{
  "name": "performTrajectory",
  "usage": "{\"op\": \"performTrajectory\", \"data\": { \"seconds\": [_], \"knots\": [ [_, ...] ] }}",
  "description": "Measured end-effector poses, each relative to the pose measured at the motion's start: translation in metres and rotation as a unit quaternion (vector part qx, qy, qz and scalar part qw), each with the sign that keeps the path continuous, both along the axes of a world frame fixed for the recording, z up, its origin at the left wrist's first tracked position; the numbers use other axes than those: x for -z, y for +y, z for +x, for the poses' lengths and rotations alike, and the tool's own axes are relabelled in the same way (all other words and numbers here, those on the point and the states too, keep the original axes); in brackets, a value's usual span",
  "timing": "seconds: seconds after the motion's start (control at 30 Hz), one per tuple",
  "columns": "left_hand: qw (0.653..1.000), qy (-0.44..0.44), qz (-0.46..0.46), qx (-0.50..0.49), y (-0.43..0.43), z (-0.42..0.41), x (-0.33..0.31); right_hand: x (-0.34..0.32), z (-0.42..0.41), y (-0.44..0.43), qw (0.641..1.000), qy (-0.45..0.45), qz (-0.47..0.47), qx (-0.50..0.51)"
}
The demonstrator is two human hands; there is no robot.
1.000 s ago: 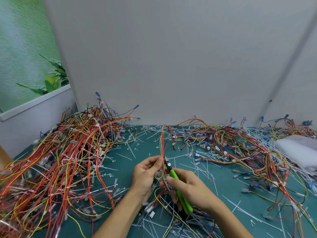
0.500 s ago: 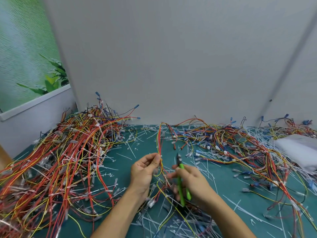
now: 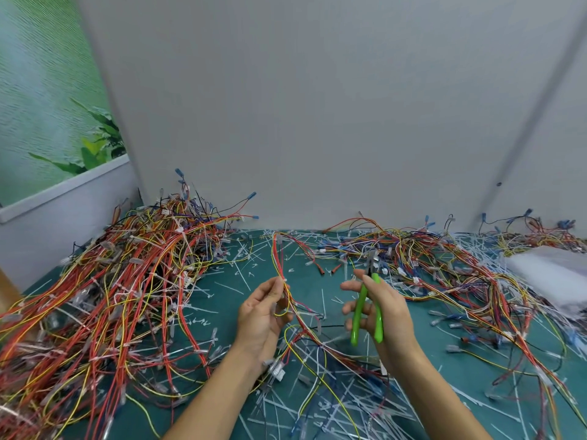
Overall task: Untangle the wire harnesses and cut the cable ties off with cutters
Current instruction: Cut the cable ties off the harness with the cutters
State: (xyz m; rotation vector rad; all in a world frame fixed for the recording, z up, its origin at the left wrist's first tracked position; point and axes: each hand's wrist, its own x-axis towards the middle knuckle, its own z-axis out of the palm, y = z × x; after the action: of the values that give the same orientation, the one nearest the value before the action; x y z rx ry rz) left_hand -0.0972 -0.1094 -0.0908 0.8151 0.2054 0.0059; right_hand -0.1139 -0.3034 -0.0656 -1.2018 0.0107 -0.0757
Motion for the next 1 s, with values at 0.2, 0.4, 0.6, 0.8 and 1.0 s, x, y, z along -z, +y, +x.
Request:
{"op": "performTrajectory", "data": {
  "seconds": [0.2,0.4,0.6,0.8,1.0],
  "knots": [
    [0.999,0.01,-0.041,0.012,-0.001,0.0,-0.002,-0.002,-0.009,0.006,0.991,-0.098,-0.085,-0.028],
    [0.997,0.016,-0.059,0.048,-0.003,0.0,-0.001,0.004,-0.024,0.023,0.966,-0.128,-0.208,-0.081],
    [0.986,0.022,-0.098,0.132,0.0,0.0,-0.001,0.004,-0.021,0.026,0.958,-0.135,-0.252,-0.009],
    [0.978,-0.02,-0.034,0.204,-0.007,-0.006,0.0,0.007,-0.014,0.021,0.98,-0.092,-0.172,0.025],
    [0.957,-0.094,0.098,0.258,-0.006,-0.014,0.001,0.01,-0.005,0.017,0.998,0.005,-0.039,0.052]
  ]
}}
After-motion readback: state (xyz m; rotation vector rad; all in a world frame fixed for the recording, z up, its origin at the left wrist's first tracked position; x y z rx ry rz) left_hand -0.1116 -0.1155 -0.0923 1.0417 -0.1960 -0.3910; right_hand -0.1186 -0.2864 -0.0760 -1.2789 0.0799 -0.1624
